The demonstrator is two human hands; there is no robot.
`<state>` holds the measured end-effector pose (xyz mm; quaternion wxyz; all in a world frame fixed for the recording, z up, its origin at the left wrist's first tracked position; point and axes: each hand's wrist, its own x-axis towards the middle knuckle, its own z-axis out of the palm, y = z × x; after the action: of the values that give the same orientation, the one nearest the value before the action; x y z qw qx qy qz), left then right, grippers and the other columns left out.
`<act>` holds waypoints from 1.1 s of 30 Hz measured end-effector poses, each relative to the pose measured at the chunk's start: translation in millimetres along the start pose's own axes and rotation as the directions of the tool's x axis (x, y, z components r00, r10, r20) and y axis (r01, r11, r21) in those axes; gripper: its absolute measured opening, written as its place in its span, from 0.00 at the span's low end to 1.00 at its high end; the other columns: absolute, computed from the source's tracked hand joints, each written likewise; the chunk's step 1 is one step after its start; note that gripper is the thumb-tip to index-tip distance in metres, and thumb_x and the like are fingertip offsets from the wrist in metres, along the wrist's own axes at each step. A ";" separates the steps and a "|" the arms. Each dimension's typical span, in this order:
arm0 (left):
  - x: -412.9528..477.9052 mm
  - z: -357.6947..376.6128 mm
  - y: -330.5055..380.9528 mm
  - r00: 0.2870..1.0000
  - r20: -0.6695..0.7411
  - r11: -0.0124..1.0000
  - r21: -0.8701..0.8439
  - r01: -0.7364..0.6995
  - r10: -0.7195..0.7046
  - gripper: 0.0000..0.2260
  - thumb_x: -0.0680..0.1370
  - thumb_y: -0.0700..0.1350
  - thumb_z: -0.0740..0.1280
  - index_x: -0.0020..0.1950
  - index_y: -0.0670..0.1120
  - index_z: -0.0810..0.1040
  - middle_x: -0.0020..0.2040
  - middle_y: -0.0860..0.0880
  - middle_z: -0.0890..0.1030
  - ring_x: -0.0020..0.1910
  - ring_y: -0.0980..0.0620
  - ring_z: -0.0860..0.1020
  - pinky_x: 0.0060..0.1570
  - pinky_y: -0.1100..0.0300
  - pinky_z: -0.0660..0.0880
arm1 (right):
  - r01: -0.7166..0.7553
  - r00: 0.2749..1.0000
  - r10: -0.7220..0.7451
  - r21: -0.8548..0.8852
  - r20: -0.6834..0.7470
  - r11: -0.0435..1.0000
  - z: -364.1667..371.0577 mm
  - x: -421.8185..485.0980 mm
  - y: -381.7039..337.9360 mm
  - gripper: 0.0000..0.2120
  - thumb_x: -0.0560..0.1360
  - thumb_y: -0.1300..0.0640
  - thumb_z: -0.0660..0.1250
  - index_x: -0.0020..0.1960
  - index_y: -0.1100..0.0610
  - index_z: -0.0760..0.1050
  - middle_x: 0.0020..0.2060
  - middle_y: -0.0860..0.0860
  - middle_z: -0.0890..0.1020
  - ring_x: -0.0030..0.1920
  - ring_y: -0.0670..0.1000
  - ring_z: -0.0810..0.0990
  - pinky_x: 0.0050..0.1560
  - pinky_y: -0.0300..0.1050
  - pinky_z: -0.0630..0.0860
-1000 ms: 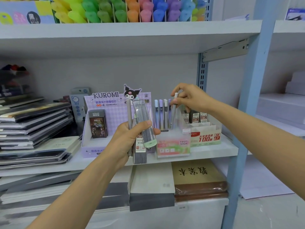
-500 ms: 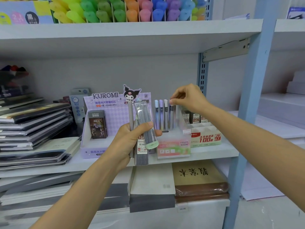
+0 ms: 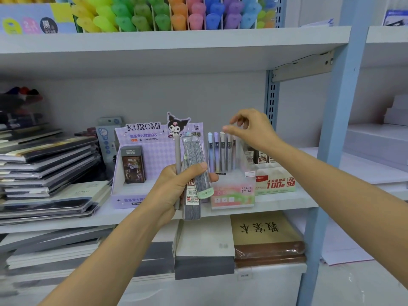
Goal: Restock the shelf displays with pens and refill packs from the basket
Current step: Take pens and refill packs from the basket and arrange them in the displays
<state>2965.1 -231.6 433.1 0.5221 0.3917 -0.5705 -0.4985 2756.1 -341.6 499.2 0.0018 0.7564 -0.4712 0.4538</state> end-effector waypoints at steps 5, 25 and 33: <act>-4.4 7.6 6.1 1.000 0.018 0.998 0.067 -0.013 0.011 0.23 0.62 0.59 0.79 0.50 0.46 0.83 0.48 0.43 0.86 0.48 0.39 0.84 0.53 0.39 0.77 | -0.038 0.926 -0.143 0.463 0.349 0.885 -16.0 -24.5 -39.5 0.09 0.75 0.46 0.68 0.52 0.50 0.78 0.41 0.48 0.83 0.35 0.41 0.78 0.33 0.33 0.72; -8.0 34.3 30.4 0.988 -0.154 1.000 -0.003 0.026 -0.026 0.14 0.61 0.60 0.75 0.33 0.50 0.86 0.38 0.47 0.85 0.22 0.56 0.69 0.24 0.66 0.63 | 0.020 0.886 -0.248 0.502 0.391 0.864 -44.6 -68.9 -15.2 0.16 0.73 0.62 0.71 0.60 0.54 0.80 0.53 0.48 0.81 0.46 0.48 0.80 0.51 0.41 0.79; -5.2 59.0 29.0 0.973 -0.223 0.998 0.046 -0.043 0.052 0.14 0.69 0.60 0.71 0.33 0.51 0.85 0.34 0.51 0.84 0.25 0.57 0.70 0.26 0.65 0.66 | -0.096 0.993 0.046 0.543 0.106 0.834 -66.9 -76.0 24.9 0.10 0.79 0.50 0.65 0.52 0.54 0.81 0.34 0.42 0.83 0.29 0.38 0.77 0.28 0.27 0.69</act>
<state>2909.8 -211.5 462.9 0.5868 0.4423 -0.5271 -0.4269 2681.5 -272.6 475.7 -0.2518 0.7267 -0.3493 0.5353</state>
